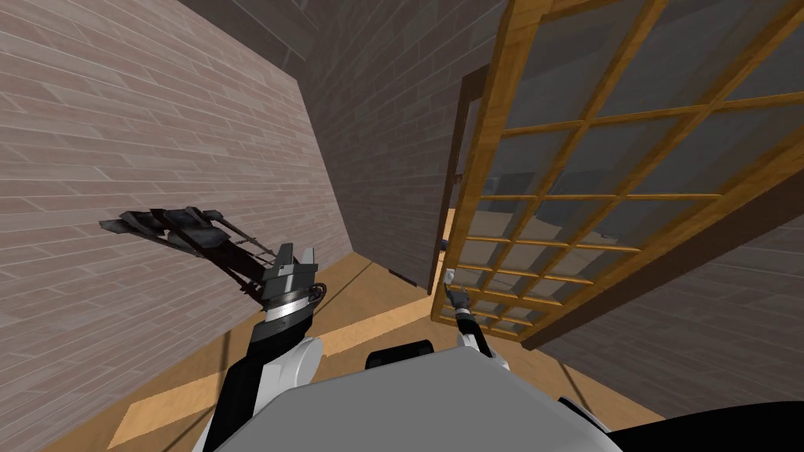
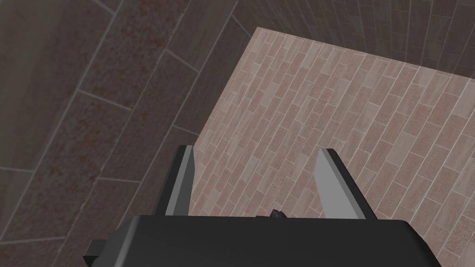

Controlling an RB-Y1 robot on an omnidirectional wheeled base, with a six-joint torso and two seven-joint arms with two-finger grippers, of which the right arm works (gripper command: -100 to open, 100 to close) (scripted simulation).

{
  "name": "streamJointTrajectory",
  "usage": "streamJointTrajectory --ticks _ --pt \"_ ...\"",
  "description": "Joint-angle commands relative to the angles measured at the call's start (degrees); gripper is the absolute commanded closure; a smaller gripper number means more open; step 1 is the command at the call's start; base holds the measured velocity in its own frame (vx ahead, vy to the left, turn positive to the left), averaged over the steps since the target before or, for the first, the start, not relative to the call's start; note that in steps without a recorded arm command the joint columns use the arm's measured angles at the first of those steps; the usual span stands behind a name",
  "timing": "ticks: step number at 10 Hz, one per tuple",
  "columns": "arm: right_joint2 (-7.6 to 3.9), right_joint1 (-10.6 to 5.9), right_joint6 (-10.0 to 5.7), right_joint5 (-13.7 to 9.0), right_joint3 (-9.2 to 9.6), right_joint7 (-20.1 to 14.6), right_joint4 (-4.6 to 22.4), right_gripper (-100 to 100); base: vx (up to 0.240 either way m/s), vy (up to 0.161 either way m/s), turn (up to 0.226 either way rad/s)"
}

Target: Pull the door open

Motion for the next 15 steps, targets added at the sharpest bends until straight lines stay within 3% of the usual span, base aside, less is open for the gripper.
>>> streamJointTrajectory --ticks 1,3,4,5,10,11,15 --pt "-0.73 -0.36 -0.85 -0.2 -0.16 -1.4 1.7 -100 0.153 -0.018 0.063" --pt "-2.4 0.31 -1.71 -0.7 -0.77 -3.3 2.7 -100 0.219 -0.002 0.124" --pt "-2.01 -0.4 -1.85 -0.4 -0.42 -3.1 3.6 -100 0.105 0.002 0.023" --pt "-2.01 -0.4 -1.85 -0.4 -0.42 -3.1 3.6 100 -0.017 -0.003 -0.031" --pt "-2.01 -0.4 -1.85 -0.4 -0.42 -3.1 3.6 100 -0.02 -0.003 0.001" --pt "-3.01 0.34 -2.09 0.1 0.79 -4.4 3.1 100 -0.14 -0.04 0.133" --pt "-4.99 1.7 -2.96 1.3 3.4 -7.2 1.9 100 -0.228 -0.019 0.103"
